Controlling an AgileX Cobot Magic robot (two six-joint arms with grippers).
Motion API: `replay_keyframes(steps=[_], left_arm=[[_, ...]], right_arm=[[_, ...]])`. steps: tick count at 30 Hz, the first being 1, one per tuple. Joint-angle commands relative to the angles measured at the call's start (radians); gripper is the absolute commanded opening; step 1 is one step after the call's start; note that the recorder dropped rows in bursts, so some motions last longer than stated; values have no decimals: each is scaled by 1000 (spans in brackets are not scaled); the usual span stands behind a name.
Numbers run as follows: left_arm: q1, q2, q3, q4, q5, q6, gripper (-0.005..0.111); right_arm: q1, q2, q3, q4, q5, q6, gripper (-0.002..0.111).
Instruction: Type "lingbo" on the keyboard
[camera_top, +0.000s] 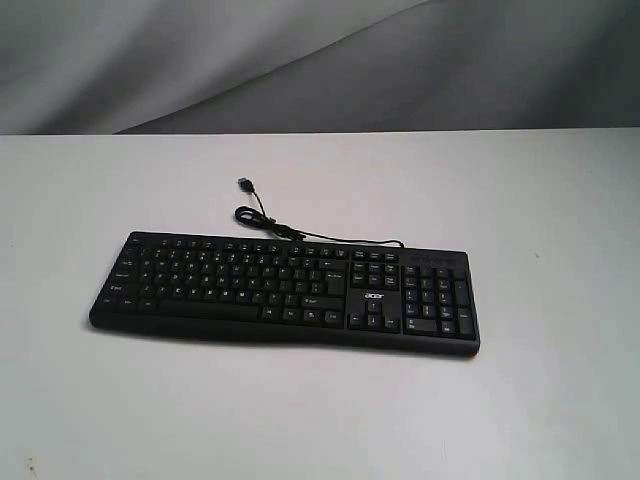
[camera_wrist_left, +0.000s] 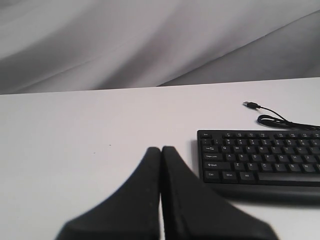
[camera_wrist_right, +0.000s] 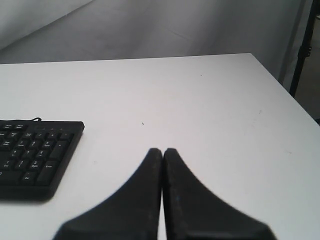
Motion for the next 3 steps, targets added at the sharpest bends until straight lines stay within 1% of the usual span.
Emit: replay_keyframes(steps=[1,3], left_arm=[[1,-4,5,-4,-7,-2,1],[1,-4,5,-4,-7,-2,1]], right_arm=[[3,-3,11,2,2,2,0],[3,-3,11,2,2,2,0]])
